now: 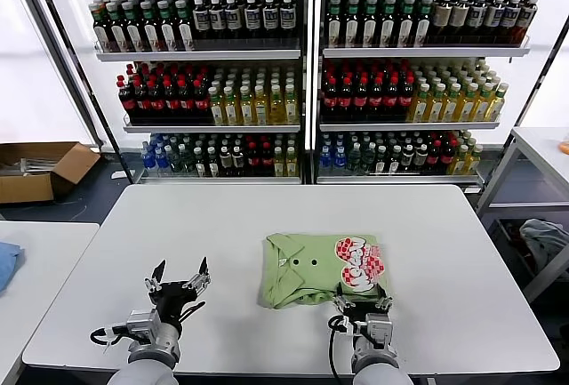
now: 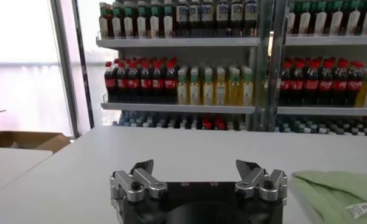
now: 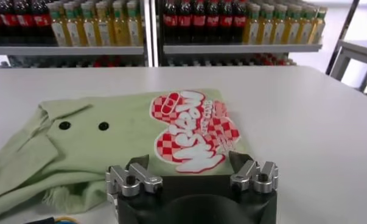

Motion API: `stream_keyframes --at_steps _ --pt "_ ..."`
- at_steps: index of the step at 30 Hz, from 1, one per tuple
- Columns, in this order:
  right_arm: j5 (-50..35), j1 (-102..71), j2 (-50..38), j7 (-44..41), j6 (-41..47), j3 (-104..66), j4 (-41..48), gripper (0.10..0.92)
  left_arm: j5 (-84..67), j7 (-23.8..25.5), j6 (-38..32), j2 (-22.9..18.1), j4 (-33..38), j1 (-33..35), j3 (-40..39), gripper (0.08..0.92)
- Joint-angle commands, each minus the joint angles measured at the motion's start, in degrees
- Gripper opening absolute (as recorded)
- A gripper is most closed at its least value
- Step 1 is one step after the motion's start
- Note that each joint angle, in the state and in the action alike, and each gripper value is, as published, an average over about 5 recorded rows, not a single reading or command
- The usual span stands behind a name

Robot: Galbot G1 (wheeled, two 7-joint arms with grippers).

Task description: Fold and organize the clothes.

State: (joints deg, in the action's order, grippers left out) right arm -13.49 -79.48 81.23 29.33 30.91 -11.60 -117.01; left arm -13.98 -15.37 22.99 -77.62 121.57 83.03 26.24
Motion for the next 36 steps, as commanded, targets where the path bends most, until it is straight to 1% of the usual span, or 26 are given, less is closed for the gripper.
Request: stream_keyframes --at_steps 1,9,13,17,20,22,26,32,36 --pt "-0.8 -1.0 3.1 1.9 -1.4 0.1 3.4 0.823 0.0 0.2 0.0 0.0 -0.1 0.6 0.2 0.823" --pt "-2.6 -2.1 3.4 2.1 -1.6 -0.5 3.7 0.823 0.0 0.4 -0.1 0.1 -0.1 1.1 0.3 0.823" --pt "-2.4 -2.5 3.0 1.4 -2.0 -0.6 -0.2 0.823 0.1 0.5 0.1 0.0 -0.2 1.1 0.2 0.823" --pt "1.5 -2.3 1.8 -0.7 -3.7 0.3 -6.2 0.823 0.1 0.6 0.1 -0.2 -0.4 1.1 0.2 0.823" --pt "6.1 -0.4 0.7 -3.7 -5.2 2.0 -8.1 0.823 0.2 0.6 0.2 -0.4 -0.3 1.2 0.2 0.823" --pt "7.6 1.3 0.1 -5.3 -5.3 3.5 -7.4 0.823 0.2 0.5 0.2 -0.5 0.0 1.2 0.2 0.823" --pt "7.2 3.9 -1.1 -6.8 -3.6 6.7 -3.3 0.823 0.2 0.5 0.4 -0.5 0.5 1.3 0.4 0.823" --pt "5.1 5.5 -2.1 -6.2 0.5 11.1 2.7 0.823 0.2 0.4 0.7 -0.6 0.5 1.3 0.5 0.823" --pt "5.0 5.6 -2.1 -5.9 1.0 12.4 5.7 0.823 0.3 0.4 0.8 -0.9 0.3 1.2 0.3 0.823"
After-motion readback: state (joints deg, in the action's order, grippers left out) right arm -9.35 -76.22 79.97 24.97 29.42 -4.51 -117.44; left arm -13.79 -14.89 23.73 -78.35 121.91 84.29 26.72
